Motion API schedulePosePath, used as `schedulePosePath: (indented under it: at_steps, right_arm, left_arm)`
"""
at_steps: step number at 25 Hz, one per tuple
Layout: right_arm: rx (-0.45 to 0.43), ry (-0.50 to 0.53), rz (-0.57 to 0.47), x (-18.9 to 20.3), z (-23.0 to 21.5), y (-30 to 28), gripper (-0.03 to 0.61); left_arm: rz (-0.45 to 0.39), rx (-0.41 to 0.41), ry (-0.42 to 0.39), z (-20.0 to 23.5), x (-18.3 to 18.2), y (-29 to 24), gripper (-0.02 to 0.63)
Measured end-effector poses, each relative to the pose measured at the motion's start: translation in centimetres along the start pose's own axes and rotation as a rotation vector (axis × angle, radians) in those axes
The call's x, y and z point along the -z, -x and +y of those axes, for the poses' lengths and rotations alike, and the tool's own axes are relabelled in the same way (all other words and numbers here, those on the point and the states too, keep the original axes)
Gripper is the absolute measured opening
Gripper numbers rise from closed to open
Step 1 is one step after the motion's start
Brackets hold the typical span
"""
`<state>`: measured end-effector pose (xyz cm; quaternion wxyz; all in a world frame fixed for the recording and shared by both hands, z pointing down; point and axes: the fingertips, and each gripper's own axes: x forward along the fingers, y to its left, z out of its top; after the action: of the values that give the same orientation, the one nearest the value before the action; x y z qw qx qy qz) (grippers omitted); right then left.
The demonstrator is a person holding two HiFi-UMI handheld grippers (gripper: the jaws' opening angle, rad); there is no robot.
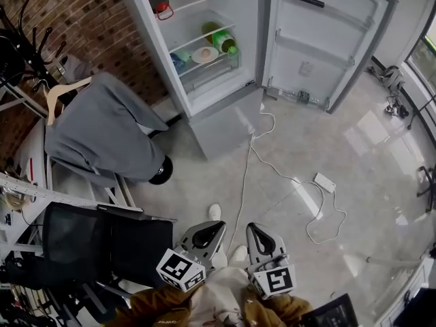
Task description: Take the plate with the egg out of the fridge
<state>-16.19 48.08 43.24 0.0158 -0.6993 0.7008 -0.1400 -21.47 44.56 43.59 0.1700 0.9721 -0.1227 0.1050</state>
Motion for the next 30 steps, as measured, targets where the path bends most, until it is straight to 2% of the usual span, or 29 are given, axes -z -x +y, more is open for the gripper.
schedulePosePath:
  at_steps: [4,7,10,13,18,22,30]
  right_arm:
    - [0.020,0.027,0.015,-1.5,-1.7,-4.6,0.005]
    - [0.039,0.050,0.015,-3.2,-2.2,-8.4,0.005]
    - [0.063,0.082,0.039,-4.5,-3.0,-12.2,0.005]
    - [0.050,0.088,0.001,-5.9,-2.9,-15.7,0.005]
    - [0.063,0.042,-0.002,-6.7,-3.2,-21.7,0.005]
    - [0.093,0.038,0.015,-6.4,-3.0,-25.2,0.005]
    - [0.137,0.036,0.047,-6.1,-2.9,-29.3,0.005]
  left_arm:
    - [-0.028,0.042,0.046,3.7,-2.6,-3.4,-0.005]
    - [-0.056,0.070,0.047,6.8,-5.2,-5.1,-0.005]
    - [-0.078,0.070,0.048,10.4,-7.5,-6.2,-0.005]
    - [-0.092,0.063,0.048,13.7,-9.2,-6.8,-0.005]
    - [-0.091,0.042,0.081,19.9,-10.5,-7.5,-0.005]
    - [-0.122,0.018,0.074,24.2,-11.8,-7.1,-0.005]
    - [-0.100,0.051,0.112,28.3,-11.9,-8.0,-0.005]
